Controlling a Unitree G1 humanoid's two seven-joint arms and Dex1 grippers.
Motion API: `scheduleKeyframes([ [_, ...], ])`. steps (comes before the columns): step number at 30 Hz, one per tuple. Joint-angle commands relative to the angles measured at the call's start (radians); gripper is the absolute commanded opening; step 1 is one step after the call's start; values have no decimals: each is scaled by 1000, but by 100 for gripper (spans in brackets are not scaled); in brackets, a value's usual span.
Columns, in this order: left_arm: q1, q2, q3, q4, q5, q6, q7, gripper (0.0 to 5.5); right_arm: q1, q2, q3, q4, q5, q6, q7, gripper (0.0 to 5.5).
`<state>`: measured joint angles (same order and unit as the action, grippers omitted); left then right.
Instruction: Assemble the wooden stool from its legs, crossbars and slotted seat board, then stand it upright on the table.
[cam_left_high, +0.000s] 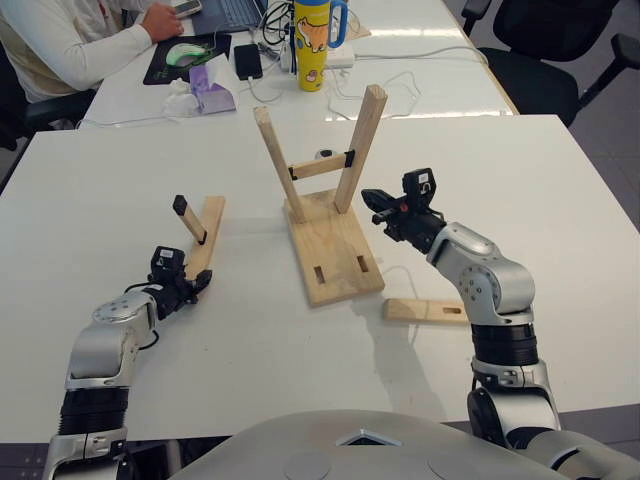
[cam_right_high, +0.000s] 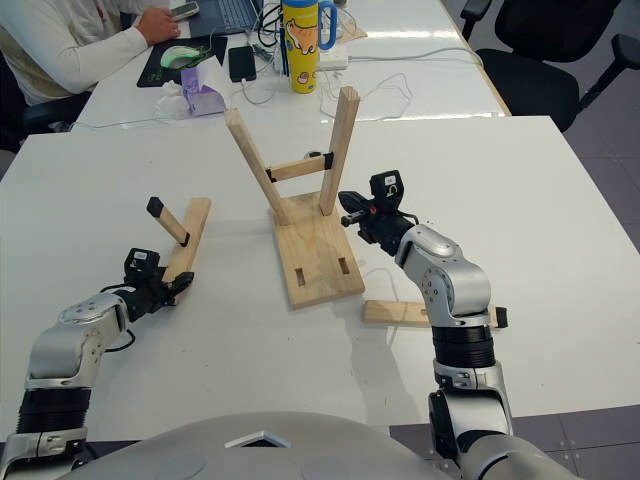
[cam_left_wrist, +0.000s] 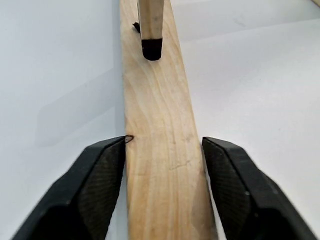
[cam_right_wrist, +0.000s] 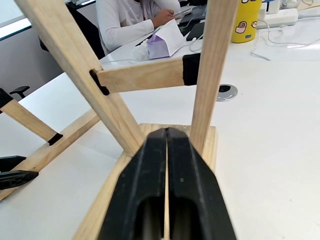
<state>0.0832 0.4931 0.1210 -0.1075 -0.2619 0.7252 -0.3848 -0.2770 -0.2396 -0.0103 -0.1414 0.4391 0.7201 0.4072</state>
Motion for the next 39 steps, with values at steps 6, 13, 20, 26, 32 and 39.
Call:
scheduleKeyframes([
  [6, -32, -19, 20, -28, 8, -69, 15, 205, -32, -2, -3, 11, -5, -5, -1, 0],
  [13, -107, -46, 86, -35, 64, -308, 105, 205, -98, 26, -77, -5, 77, 32, -10, 0],
  [20, -184, -74, 106, -142, 61, -529, 114, 205, -275, 133, -308, -52, 500, 254, -138, 52],
  [26, -261, -56, 20, -328, -2, -565, -8, 205, -433, 181, -381, -40, 870, 338, -368, 134],
  [32, -303, -28, -18, -381, 4, -551, -60, 205, -484, 172, -363, -30, 1076, 292, -532, 232],
  [39, -289, -16, -59, -392, 17, -563, -103, 205, -482, 141, -317, -24, 1138, 234, -594, 340],
])
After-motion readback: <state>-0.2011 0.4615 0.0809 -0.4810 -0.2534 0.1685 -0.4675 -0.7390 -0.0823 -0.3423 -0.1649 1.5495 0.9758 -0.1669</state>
